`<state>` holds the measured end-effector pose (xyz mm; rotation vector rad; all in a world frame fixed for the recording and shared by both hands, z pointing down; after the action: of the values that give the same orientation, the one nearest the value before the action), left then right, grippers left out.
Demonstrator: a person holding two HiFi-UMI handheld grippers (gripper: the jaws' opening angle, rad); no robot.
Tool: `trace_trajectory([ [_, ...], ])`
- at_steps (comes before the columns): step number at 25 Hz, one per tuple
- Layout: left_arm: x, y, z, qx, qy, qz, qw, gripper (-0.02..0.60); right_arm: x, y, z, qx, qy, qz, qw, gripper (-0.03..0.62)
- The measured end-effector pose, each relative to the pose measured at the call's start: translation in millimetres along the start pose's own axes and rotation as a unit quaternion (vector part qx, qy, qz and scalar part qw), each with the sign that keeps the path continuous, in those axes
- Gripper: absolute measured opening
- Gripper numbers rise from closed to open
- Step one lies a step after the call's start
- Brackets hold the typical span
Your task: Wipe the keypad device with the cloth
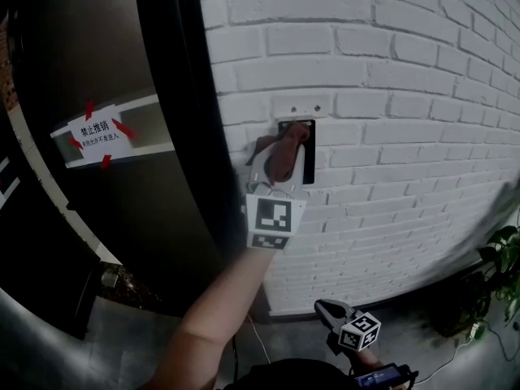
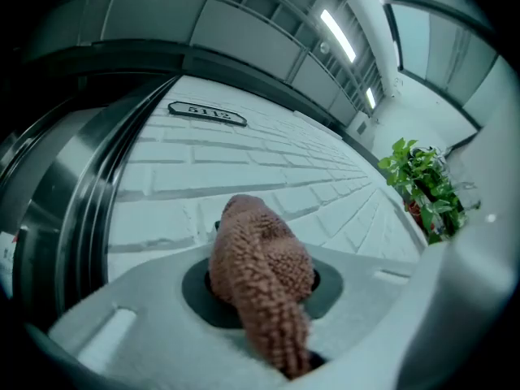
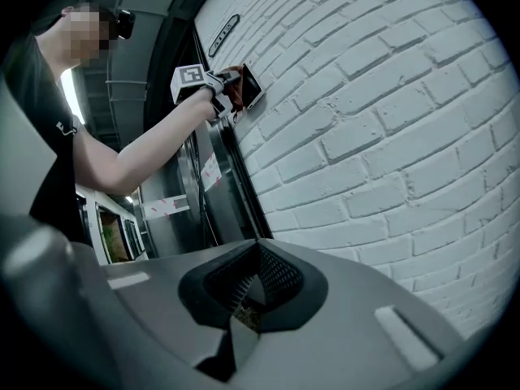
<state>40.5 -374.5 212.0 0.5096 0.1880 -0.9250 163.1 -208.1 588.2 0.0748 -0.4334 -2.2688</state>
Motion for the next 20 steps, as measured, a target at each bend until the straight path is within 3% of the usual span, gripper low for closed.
trace_trajectory([
  [3, -18, 0, 27, -0.040, -0.004, -0.030, 0.9987, 0.054, -1, -1, -2, 0.005, -0.002, 0.000, 1.000, 0.002],
  [7, -34, 12, 61, -0.071, -0.029, -0.039, 0.9963, 0.054, -3, 7, 1, -0.008, -0.003, 0.013, 1.000, 0.002],
  [12, -24, 6, 42, -0.061, -0.015, -0.047, 0.9969, 0.054, 1, 0, 0, 0.001, -0.006, 0.001, 1.000, 0.002],
  [14, -14, 6, 26, -0.034, -0.012, -0.040, 0.9986, 0.054, 1, -2, 1, 0.013, -0.001, -0.003, 1.000, 0.002],
  [16, -3, 22, 20, 0.024, -0.029, -0.012, 0.9992, 0.054, 1, -2, 3, 0.017, -0.001, -0.003, 1.000, 0.002],
  [18, 5, 42, 25, 0.086, -0.051, 0.019, 0.9948, 0.054, 1, -2, 4, 0.017, -0.002, 0.000, 1.000, 0.002],
  [20, 4, 54, 35, 0.114, -0.066, 0.034, 0.9907, 0.054, 0, -1, 5, 0.013, -0.001, 0.005, 1.000, 0.002],
])
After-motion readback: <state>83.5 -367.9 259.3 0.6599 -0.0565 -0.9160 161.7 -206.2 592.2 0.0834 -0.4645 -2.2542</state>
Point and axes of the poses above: the fingertips, and each gripper's own axes: x forward along the fingers, y to its right, z out of its underside, the point moved 7 cm from there along -x, backward along the fingers, and after that the axes turned 4 degrees about -x, right-handed, at the moved point
